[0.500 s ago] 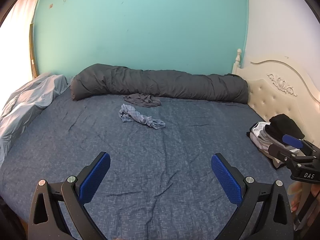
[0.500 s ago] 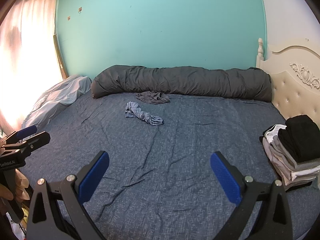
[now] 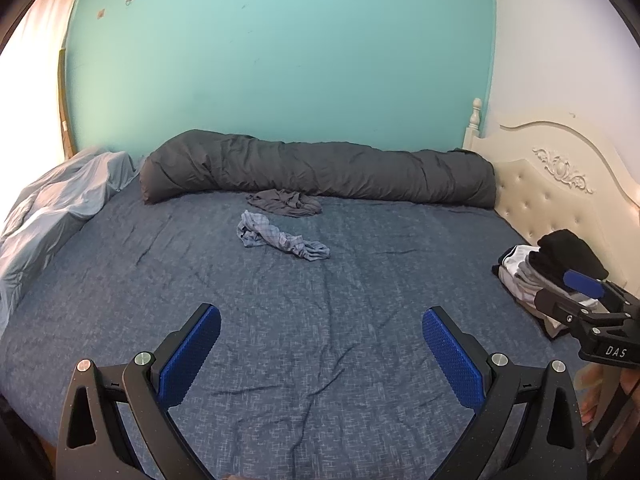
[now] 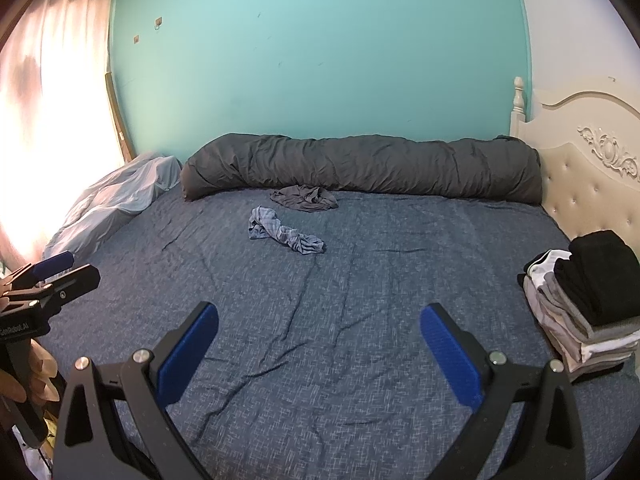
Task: Fold clothes
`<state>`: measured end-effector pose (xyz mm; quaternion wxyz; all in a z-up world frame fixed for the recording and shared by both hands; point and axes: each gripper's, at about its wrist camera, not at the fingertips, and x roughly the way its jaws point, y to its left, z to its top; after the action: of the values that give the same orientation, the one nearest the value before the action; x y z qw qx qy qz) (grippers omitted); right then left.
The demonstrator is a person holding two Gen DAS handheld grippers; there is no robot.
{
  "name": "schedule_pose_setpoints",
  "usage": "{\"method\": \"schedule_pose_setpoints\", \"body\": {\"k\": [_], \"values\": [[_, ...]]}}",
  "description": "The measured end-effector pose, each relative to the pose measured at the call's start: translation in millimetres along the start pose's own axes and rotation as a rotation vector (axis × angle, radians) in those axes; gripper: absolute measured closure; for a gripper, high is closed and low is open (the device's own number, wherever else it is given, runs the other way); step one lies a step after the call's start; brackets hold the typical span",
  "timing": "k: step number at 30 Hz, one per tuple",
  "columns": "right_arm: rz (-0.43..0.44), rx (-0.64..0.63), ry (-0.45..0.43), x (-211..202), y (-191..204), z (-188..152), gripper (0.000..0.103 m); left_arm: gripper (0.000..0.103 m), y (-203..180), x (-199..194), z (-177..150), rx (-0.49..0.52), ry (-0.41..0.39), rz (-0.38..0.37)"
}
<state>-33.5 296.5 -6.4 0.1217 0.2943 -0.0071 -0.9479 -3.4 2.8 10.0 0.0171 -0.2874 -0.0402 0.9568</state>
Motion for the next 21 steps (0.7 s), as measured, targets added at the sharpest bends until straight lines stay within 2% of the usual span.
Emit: {"method": "schedule_pose_setpoints", "body": {"k": [21], "values": [[0.004,0.013,-0.007,-4,-4,2,0.001,0.000,-11,0,-2,0.012,0.001,-0.009]]}}
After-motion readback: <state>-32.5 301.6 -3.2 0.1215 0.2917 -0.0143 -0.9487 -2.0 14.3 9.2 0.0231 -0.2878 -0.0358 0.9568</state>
